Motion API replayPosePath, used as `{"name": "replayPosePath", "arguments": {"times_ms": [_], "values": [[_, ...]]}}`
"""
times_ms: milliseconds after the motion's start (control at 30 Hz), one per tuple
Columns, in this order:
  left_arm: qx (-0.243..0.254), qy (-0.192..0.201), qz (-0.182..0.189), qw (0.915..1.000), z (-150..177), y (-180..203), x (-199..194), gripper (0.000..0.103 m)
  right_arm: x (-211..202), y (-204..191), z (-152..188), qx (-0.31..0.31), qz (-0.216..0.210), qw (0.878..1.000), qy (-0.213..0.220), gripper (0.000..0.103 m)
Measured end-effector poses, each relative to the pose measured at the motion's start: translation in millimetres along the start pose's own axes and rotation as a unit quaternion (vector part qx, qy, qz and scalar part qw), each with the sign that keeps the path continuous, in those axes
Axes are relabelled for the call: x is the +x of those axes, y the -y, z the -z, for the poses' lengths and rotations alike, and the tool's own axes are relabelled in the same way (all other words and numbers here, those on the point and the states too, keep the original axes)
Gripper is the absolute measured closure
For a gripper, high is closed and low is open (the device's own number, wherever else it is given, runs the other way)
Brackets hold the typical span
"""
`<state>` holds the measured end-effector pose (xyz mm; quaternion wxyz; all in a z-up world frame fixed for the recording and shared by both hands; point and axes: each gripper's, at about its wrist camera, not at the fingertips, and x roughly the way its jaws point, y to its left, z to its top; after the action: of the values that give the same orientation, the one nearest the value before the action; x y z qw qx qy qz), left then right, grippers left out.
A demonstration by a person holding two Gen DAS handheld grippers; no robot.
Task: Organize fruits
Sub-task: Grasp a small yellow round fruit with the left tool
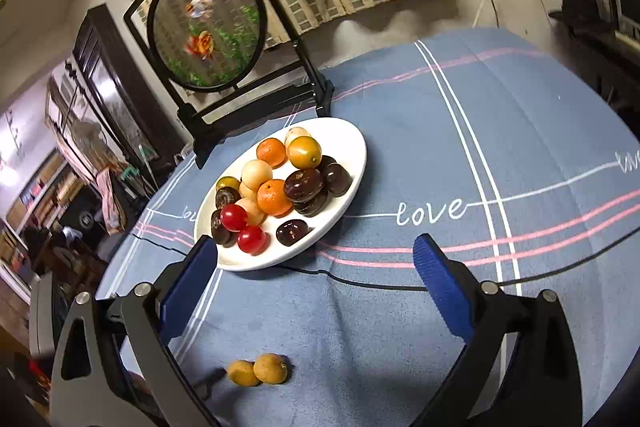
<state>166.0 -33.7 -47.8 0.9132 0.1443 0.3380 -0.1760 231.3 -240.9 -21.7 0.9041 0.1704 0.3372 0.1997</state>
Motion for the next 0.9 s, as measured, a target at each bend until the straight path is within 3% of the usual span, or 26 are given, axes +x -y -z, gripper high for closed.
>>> {"name": "replayPosePath", "arguments": {"times_ms": [300, 367, 600, 667, 733, 900], "values": [[0.056, -0.009, 0.024, 0.9981, 5, 27, 10, 0.011, -3, -7, 2, -0.006, -0.019, 1.000, -0.003, 0.004], [0.052, -0.011, 0.044, 0.9976, 5, 27, 10, 0.027, -2, -7, 2, -0.005, -0.019, 1.000, -0.004, 0.004], [0.042, -0.037, 0.079, 0.9953, 3, 30, 22, 0.040, -1, -5, 2, -0.003, -0.018, 1.000, -0.007, 0.004], [0.039, -0.053, 0.097, 0.9931, 3, 30, 28, 0.058, 0, -6, 2, -0.005, -0.018, 1.000, -0.011, 0.004], [0.028, -0.059, 0.118, 0.9908, 3, 28, 29, 0.067, 1, -7, 3, -0.007, -0.018, 1.000, -0.013, 0.004], [0.019, -0.061, 0.116, 0.9912, 5, 24, 26, 0.073, 3, -10, 5, -0.014, -0.019, 1.000, -0.019, 0.004]]}}
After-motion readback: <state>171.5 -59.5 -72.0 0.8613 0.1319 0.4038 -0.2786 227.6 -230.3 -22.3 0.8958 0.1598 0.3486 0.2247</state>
